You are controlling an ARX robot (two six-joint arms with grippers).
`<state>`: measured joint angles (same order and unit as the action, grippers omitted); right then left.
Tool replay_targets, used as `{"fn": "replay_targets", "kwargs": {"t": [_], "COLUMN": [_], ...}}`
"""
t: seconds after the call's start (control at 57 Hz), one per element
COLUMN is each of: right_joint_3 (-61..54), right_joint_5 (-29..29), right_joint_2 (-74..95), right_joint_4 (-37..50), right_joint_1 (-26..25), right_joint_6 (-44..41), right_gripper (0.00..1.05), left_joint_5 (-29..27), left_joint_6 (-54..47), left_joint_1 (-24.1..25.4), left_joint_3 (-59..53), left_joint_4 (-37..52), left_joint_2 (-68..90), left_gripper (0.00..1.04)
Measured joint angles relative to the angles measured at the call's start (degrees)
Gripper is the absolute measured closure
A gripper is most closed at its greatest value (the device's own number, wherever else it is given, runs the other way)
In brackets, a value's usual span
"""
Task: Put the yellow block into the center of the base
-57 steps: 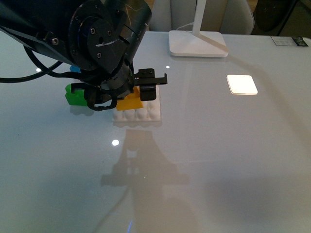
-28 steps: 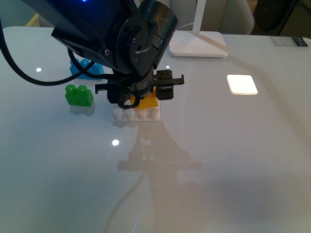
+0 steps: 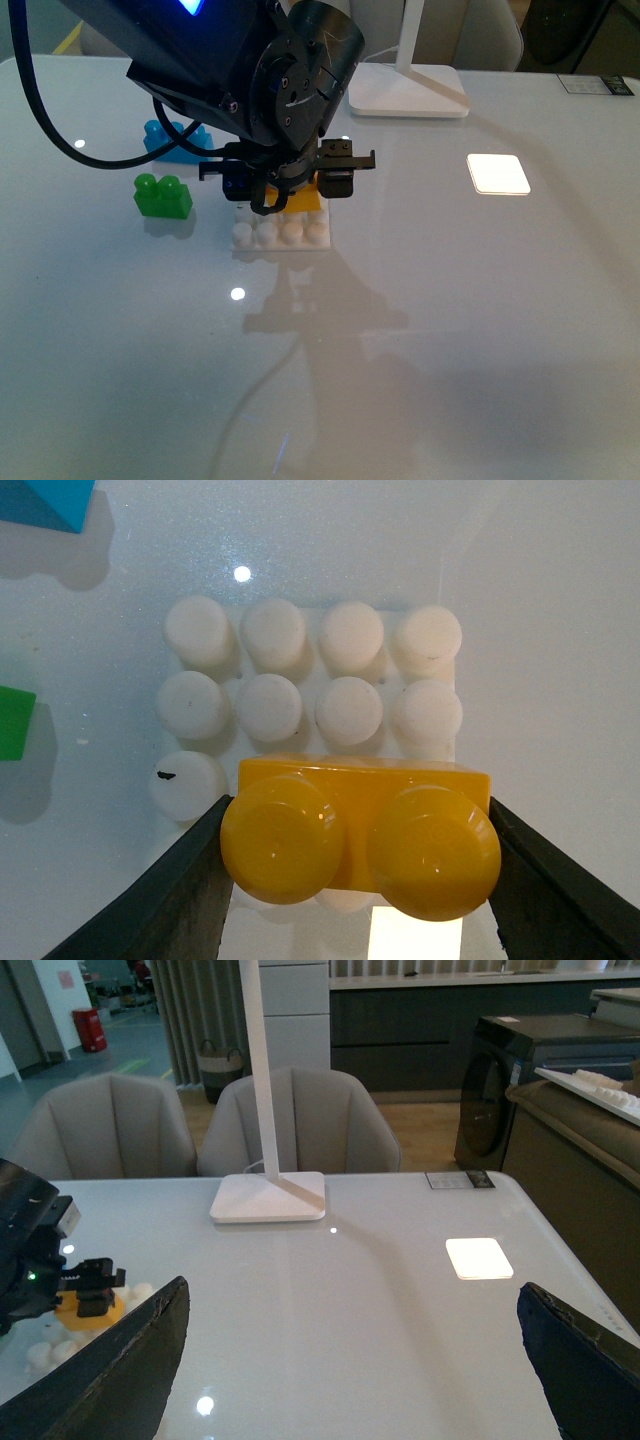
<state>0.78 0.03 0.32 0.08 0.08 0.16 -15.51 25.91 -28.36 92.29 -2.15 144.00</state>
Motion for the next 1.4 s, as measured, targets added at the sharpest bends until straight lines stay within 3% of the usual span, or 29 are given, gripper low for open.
{"fn": "replay_targets", "kwargs": {"t": [1.404], "right_joint_3": [0.00], "right_joint_5": [0.00], "right_joint_2": [0.00], "right_joint_4": [0.00], "right_joint_1": [0.00], "right_joint_6": [0.00], "right_gripper": [0.09], "left_joint_5": [-2.32], "left_joint_6": [-5.64], "left_joint_1": [0.76], "left_joint_3": [-1.49], "left_joint_4": [2.54], "left_joint_2": [1.20], "left_gripper": [0.43]}}
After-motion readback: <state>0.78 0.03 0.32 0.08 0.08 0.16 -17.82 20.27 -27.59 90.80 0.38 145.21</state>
